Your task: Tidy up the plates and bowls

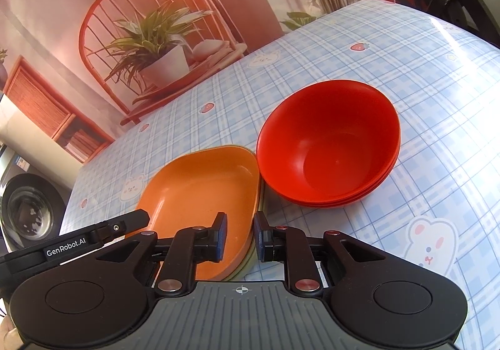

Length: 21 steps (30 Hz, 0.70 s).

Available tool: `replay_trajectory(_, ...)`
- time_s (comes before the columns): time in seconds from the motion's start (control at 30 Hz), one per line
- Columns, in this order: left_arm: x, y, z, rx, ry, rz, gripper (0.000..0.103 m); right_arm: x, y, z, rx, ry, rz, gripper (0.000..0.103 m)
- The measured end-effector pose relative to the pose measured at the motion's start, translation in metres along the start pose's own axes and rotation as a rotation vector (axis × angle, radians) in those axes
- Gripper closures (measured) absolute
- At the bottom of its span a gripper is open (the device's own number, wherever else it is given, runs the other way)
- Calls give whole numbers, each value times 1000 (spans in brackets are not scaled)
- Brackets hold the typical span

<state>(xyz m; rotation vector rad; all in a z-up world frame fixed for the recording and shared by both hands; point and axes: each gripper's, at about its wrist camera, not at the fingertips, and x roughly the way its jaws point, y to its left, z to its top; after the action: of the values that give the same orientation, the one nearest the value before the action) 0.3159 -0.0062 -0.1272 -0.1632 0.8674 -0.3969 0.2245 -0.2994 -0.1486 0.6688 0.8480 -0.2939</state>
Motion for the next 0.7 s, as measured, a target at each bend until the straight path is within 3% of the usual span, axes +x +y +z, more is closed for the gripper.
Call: replay_trajectory(0.7,-34,-1,-28,-41,-62,16,78,-20,2,-17,-27,-14,10,81)
